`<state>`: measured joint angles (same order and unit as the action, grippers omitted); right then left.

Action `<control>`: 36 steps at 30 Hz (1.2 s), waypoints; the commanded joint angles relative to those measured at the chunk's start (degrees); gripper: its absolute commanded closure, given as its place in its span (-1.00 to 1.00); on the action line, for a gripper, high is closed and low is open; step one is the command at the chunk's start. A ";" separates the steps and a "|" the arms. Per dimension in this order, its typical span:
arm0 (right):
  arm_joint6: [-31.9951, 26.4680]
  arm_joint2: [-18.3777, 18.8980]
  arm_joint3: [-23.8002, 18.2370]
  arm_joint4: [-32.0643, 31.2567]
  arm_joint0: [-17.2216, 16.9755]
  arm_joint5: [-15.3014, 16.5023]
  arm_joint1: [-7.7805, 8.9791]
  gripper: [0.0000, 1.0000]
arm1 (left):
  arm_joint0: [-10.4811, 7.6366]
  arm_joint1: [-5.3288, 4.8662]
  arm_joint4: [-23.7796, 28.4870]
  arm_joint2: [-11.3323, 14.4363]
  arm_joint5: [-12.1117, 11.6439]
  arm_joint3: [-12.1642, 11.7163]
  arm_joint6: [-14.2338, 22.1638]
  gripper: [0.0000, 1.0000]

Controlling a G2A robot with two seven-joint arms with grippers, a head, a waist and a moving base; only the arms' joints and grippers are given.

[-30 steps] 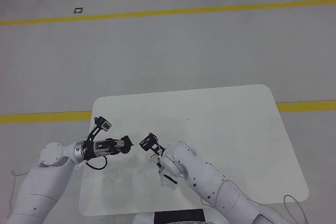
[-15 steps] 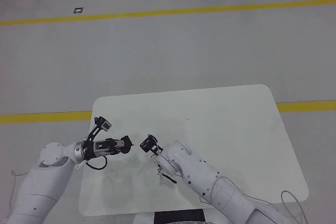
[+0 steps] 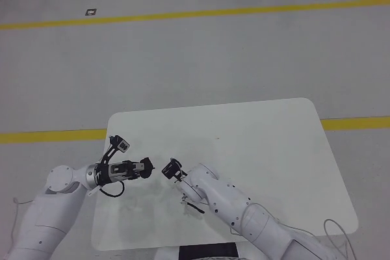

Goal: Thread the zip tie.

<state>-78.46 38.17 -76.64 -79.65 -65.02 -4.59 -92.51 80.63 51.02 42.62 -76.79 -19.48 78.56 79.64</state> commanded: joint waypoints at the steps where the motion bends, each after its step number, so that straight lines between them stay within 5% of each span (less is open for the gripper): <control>1: 0.38 -0.13 0.28 -0.14 0.07 -0.18 -0.12 0.50 | 0.00 0.00 0.00 0.00 0.00 0.00 0.00 1.00; 16: 1.07 0.01 1.84 -0.79 0.42 -1.33 -0.78 1.00 | 0.00 0.00 0.00 0.00 0.00 0.00 0.00 1.00; 22: 0.93 0.27 1.78 -1.10 0.23 -1.26 -0.88 1.00 | 0.00 0.00 0.00 0.00 0.00 0.00 0.00 1.00; 30: 2.11 1.03 -0.48 -1.36 -0.67 -0.86 -0.78 0.38 | 0.00 0.00 0.00 0.00 0.00 0.00 0.00 1.00; 36: 3.41 1.54 -1.48 -2.71 -1.67 0.32 -0.42 0.30 | 0.00 0.00 0.00 0.00 0.00 0.00 0.00 1.00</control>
<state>-75.22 39.71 -78.15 -82.19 -66.63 -4.28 -92.94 80.63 51.02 42.62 -76.79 -19.48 78.56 79.64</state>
